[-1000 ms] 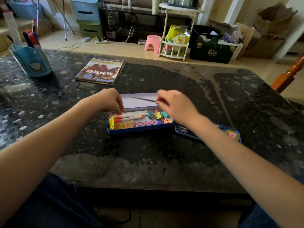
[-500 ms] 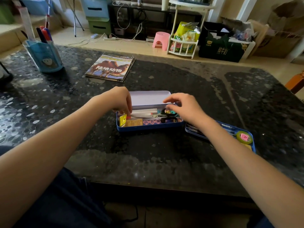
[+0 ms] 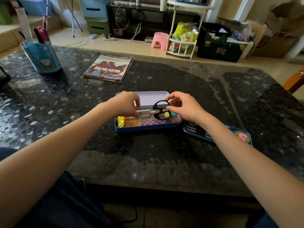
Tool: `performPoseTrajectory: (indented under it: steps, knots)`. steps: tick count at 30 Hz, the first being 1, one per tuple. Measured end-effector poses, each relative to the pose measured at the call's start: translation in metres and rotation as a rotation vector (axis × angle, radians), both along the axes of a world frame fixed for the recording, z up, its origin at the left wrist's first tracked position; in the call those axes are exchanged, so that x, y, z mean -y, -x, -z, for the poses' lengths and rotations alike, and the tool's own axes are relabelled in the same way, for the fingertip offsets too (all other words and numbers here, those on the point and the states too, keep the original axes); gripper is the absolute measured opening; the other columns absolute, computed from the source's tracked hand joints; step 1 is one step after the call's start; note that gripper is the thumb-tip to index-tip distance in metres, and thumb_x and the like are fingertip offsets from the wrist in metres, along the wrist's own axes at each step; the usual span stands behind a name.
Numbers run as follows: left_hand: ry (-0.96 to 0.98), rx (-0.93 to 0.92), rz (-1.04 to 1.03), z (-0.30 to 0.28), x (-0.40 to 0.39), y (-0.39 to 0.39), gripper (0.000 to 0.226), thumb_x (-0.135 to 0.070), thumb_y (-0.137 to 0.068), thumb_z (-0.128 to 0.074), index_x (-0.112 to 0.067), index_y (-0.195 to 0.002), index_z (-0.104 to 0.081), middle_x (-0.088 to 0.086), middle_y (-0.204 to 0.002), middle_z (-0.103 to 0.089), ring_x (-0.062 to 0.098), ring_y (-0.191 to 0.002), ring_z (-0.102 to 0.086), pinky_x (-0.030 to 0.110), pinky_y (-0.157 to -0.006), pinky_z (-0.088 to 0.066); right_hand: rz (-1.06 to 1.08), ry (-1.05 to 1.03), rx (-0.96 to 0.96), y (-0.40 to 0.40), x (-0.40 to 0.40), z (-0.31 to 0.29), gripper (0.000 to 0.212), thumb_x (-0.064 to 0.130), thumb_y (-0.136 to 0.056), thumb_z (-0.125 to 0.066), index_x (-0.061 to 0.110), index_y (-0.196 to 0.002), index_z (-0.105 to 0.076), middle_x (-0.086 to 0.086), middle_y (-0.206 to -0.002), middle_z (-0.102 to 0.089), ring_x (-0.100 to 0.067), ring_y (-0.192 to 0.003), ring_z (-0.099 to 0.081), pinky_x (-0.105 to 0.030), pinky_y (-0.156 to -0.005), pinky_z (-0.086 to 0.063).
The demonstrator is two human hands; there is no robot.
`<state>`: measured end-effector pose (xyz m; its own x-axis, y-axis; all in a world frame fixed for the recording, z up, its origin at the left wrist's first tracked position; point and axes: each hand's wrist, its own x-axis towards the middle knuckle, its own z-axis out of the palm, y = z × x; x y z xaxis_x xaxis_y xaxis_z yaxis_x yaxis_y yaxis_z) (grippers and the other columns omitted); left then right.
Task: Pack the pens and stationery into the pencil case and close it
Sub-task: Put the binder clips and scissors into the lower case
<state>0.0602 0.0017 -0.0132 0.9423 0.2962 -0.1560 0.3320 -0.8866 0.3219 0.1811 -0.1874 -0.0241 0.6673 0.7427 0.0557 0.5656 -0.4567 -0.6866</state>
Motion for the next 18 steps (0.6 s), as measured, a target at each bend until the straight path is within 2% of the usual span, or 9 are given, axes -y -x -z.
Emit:
performPoseTrajectory:
  steps: [2,4,8,11,15,18]
  knots:
    - [0.087,0.078,0.013,-0.001,0.004,-0.002,0.032,-0.037,-0.078,-0.072,-0.021,-0.104,-0.063,-0.007,-0.091,-0.060,0.011,-0.085,-0.057,0.025,-0.074,-0.043,-0.007,-0.057,-0.080,0.002,-0.008,-0.003,0.023,0.009,-0.086,-0.065,0.023,-0.104,-0.060,0.000,-0.095,-0.063,-0.015,-0.084,-0.063,-0.029,-0.075,-0.055]
    - [0.233,0.177,-0.004,-0.003,0.010,-0.006,0.034,-0.037,-0.079,-0.070,-0.020,-0.108,-0.065,-0.006,-0.094,-0.064,0.011,-0.086,-0.060,0.024,-0.075,-0.044,-0.018,-0.091,-0.154,0.004,-0.016,-0.006,0.022,0.006,-0.087,-0.061,0.021,-0.104,-0.059,-0.004,-0.096,-0.063,-0.017,-0.082,-0.066,-0.032,-0.072,-0.058]
    - [0.306,0.343,-0.092,-0.003,0.014,-0.014,0.019,-0.023,-0.078,-0.074,-0.014,-0.094,-0.070,-0.001,-0.086,-0.069,0.012,-0.079,-0.062,0.027,-0.075,-0.048,0.010,-0.256,-0.221,0.009,-0.030,-0.009,0.022,0.004,-0.089,-0.058,0.017,-0.107,-0.061,-0.004,-0.095,-0.061,-0.018,-0.086,-0.065,-0.031,-0.072,-0.057]
    - [0.543,0.464,-0.265,-0.010,0.009,-0.016,0.017,-0.017,-0.076,-0.076,-0.012,-0.088,-0.066,0.001,-0.080,-0.068,0.011,-0.072,-0.064,0.026,-0.072,-0.054,0.132,-0.423,-0.364,0.011,-0.037,-0.008,0.023,0.011,-0.091,-0.059,0.014,-0.113,-0.056,-0.004,-0.100,-0.061,-0.016,-0.094,-0.060,-0.033,-0.078,-0.055]
    - [0.922,0.591,-0.495,-0.023,0.001,-0.015,0.021,-0.011,-0.077,-0.075,-0.009,-0.082,-0.054,0.010,-0.083,-0.069,0.019,-0.071,-0.069,0.028,-0.067,-0.059,0.099,-0.317,-0.520,0.018,-0.043,-0.007,0.025,0.028,-0.094,-0.056,0.017,-0.116,-0.051,-0.002,-0.105,-0.065,-0.017,-0.096,-0.065,-0.033,-0.079,-0.055]
    - [1.073,0.561,-0.590,-0.026,-0.005,-0.014,0.019,-0.004,-0.080,-0.069,-0.005,-0.093,-0.055,0.017,-0.091,-0.068,0.021,-0.073,-0.070,0.029,-0.064,-0.059,0.034,-0.261,-0.478,0.021,-0.044,-0.009,0.022,0.022,-0.093,-0.057,0.015,-0.114,-0.056,-0.006,-0.101,-0.068,-0.019,-0.090,-0.068,-0.029,-0.071,-0.057]
